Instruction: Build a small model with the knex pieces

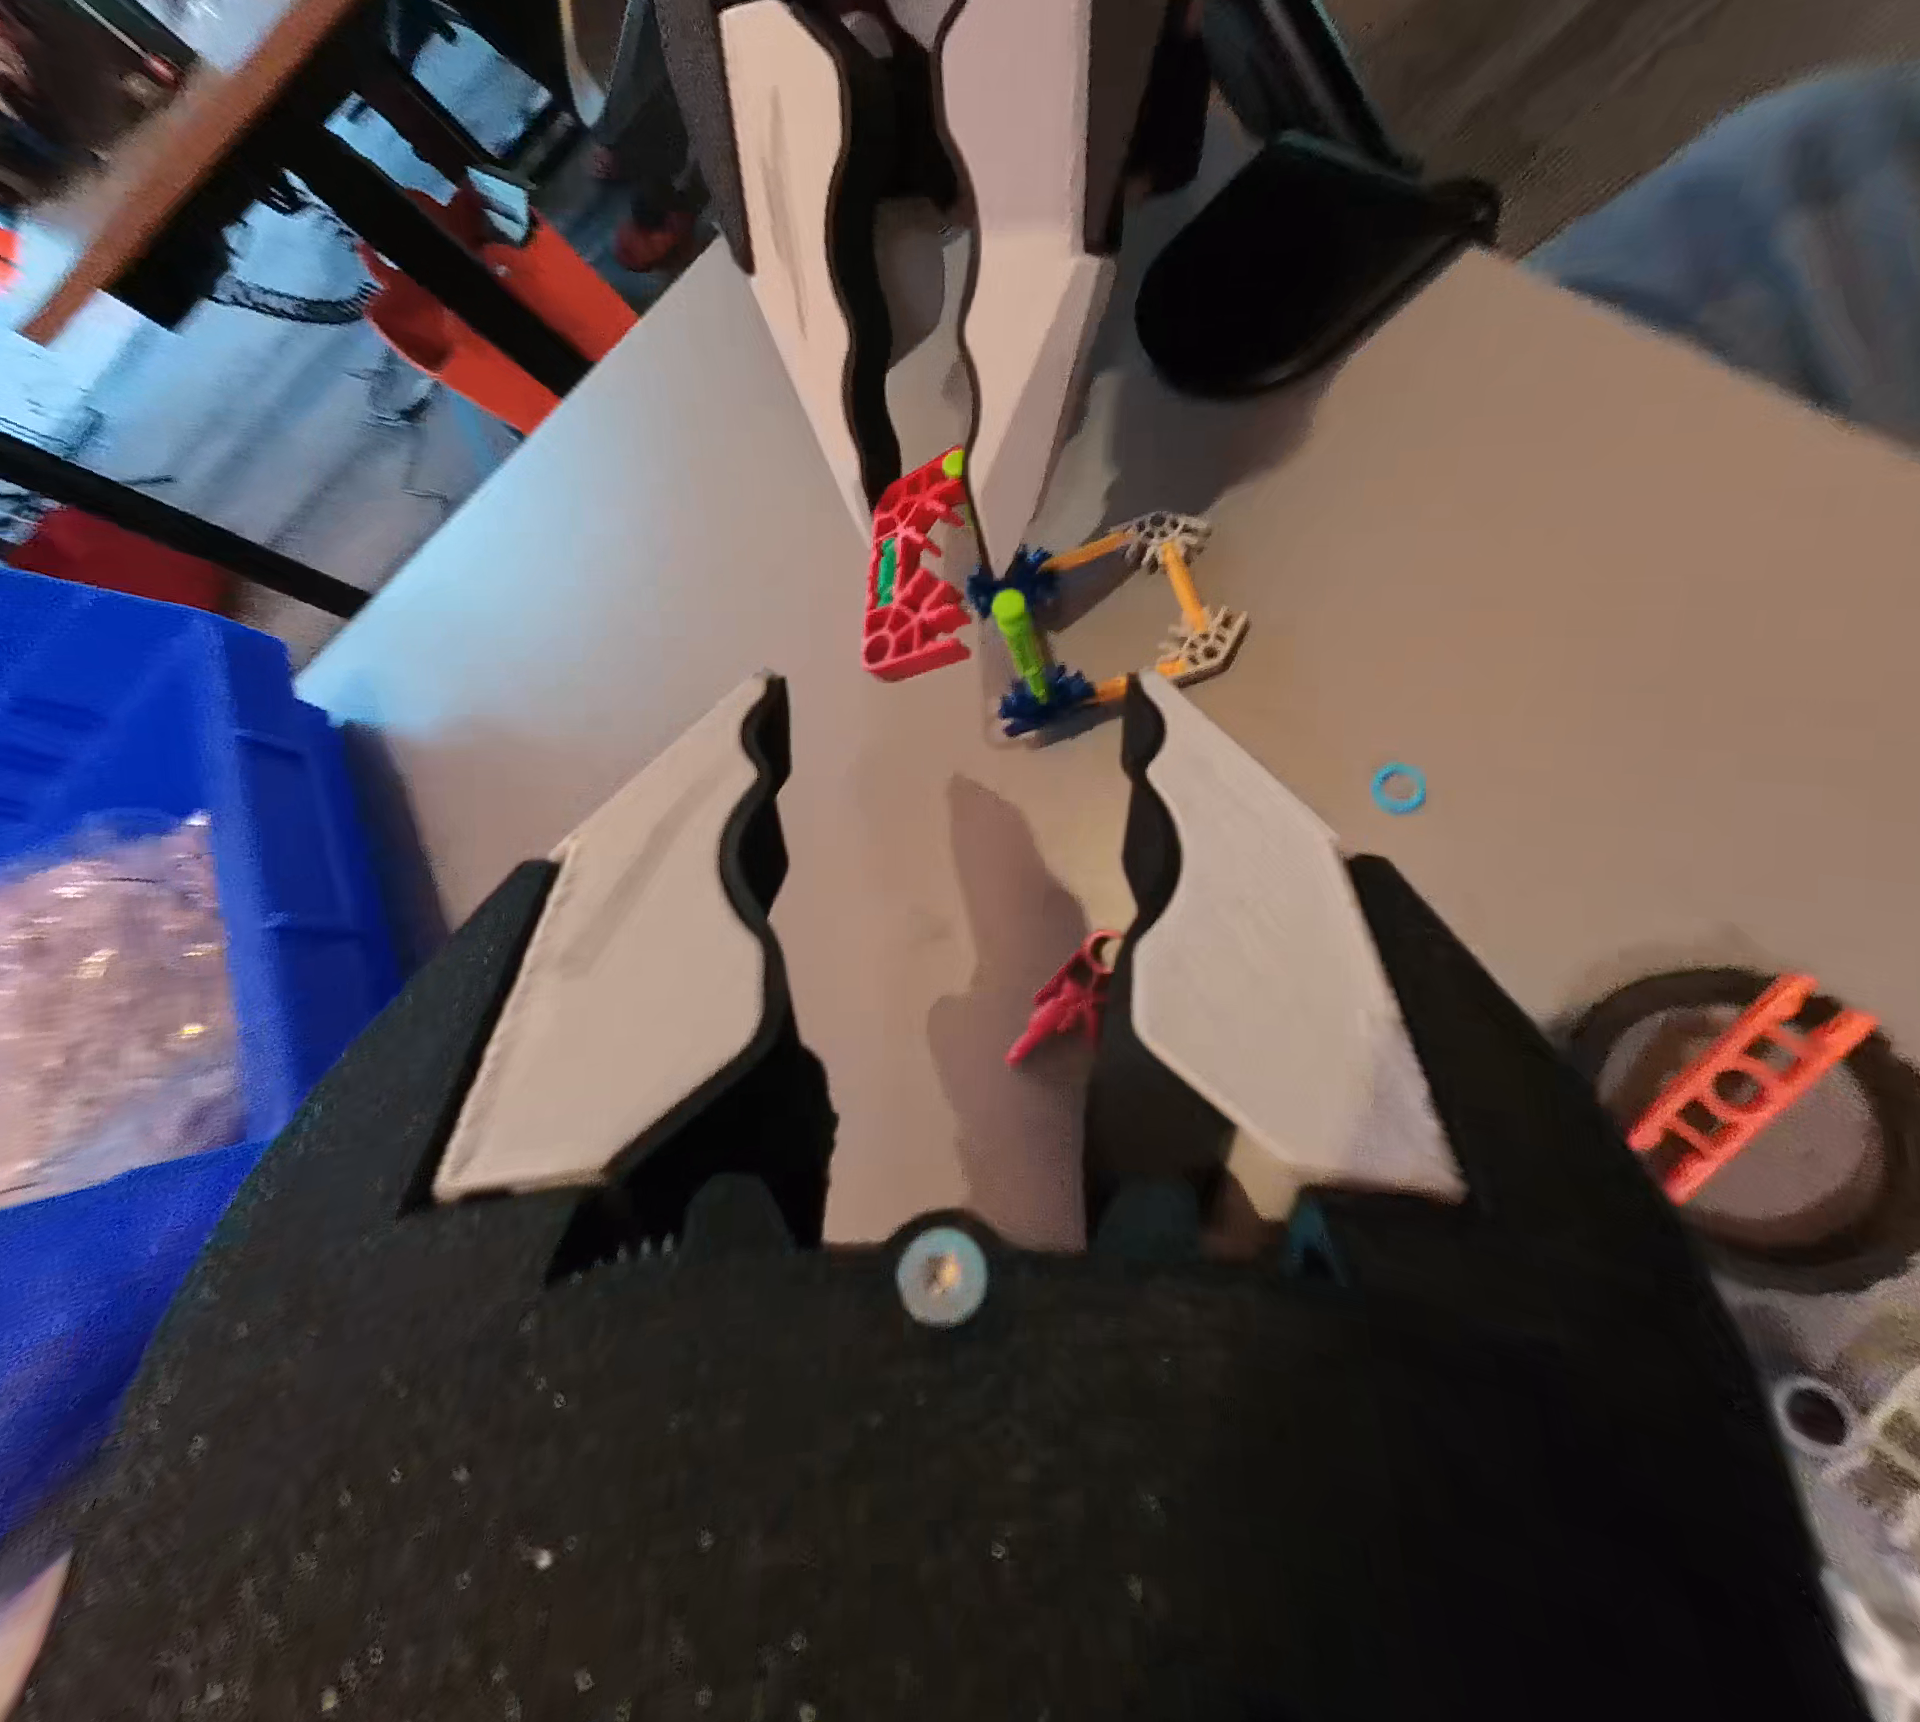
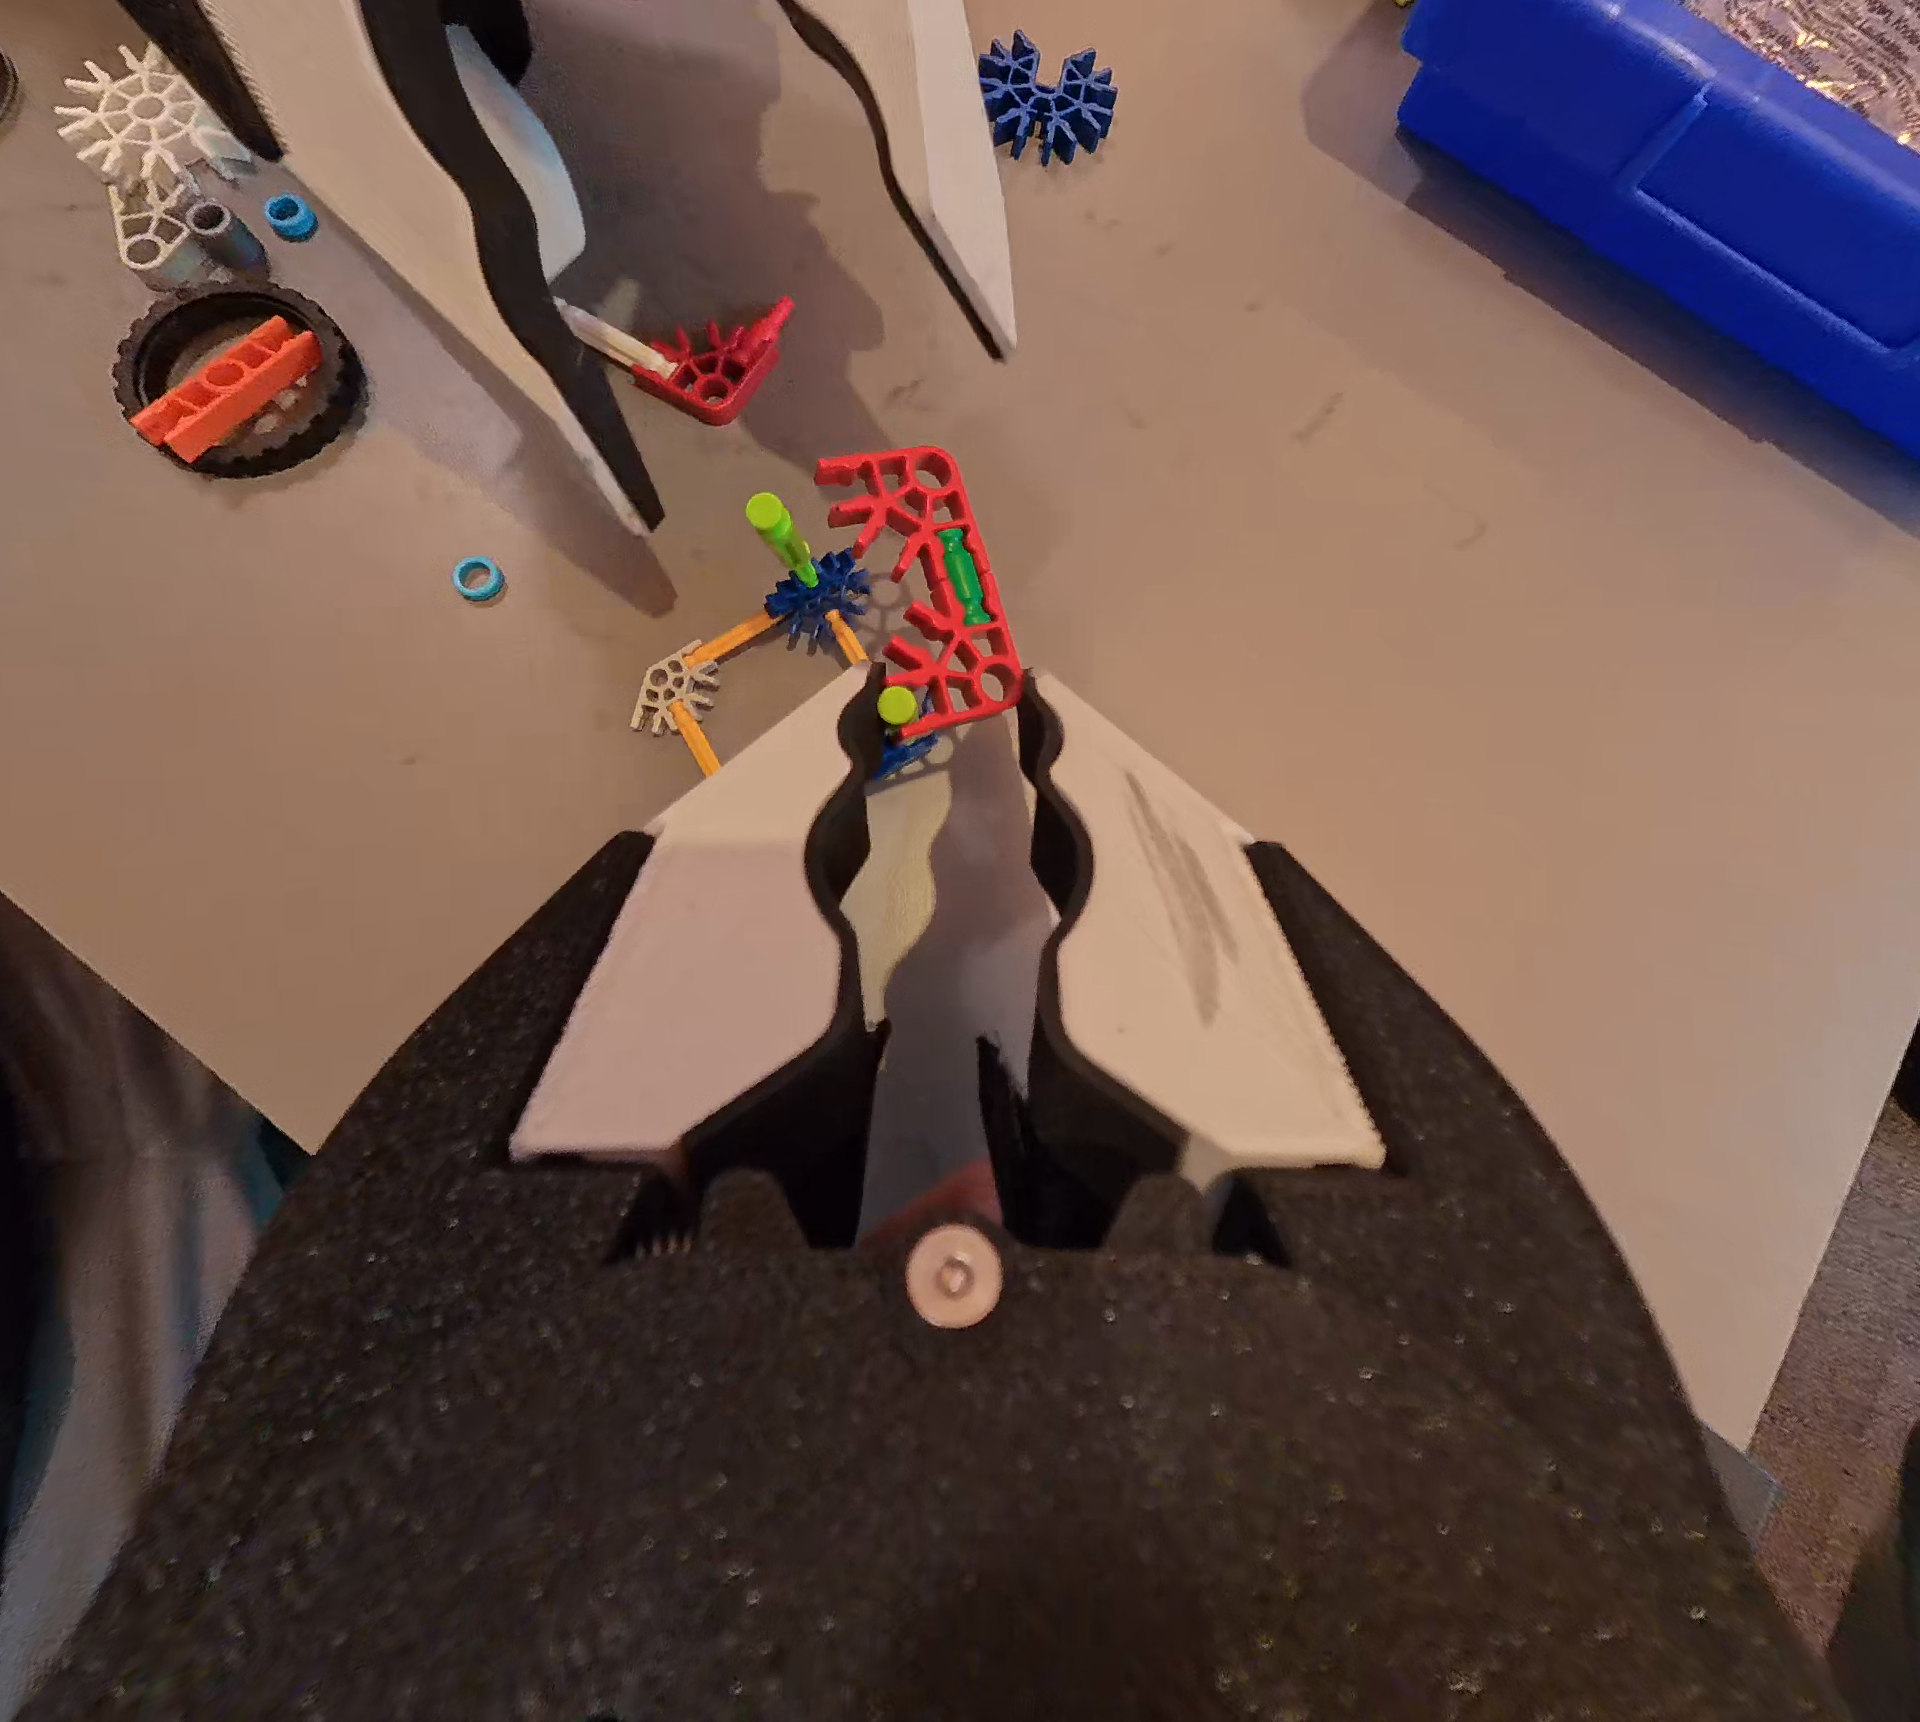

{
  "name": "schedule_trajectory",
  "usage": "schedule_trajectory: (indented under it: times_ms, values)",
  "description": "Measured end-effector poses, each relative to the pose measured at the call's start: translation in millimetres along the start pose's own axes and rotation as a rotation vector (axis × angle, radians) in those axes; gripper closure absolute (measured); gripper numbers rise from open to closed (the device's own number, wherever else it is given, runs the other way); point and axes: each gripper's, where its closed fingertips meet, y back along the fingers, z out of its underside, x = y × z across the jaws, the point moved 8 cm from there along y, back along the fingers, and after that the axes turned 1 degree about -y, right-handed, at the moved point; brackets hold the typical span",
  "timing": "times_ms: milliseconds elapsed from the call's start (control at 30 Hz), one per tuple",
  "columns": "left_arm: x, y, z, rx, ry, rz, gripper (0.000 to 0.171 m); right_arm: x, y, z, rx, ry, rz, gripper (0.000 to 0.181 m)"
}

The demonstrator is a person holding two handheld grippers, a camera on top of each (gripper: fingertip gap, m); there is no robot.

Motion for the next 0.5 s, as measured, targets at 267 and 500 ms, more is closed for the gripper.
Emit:
schedule_trajectory:
  times_ms: [267, 500]
  values:
    - [-6, -11, -1, 0.023, 0.203, 0.012, 0.125, -2, 1, -1, -0.003, 0.019, 0.02, 0.157]
    - [-6, -13, 0, 0.034, 0.235, 0.018, 0.142, -2, 2, -2, -0.004, 0.028, 0.034, 0.157]
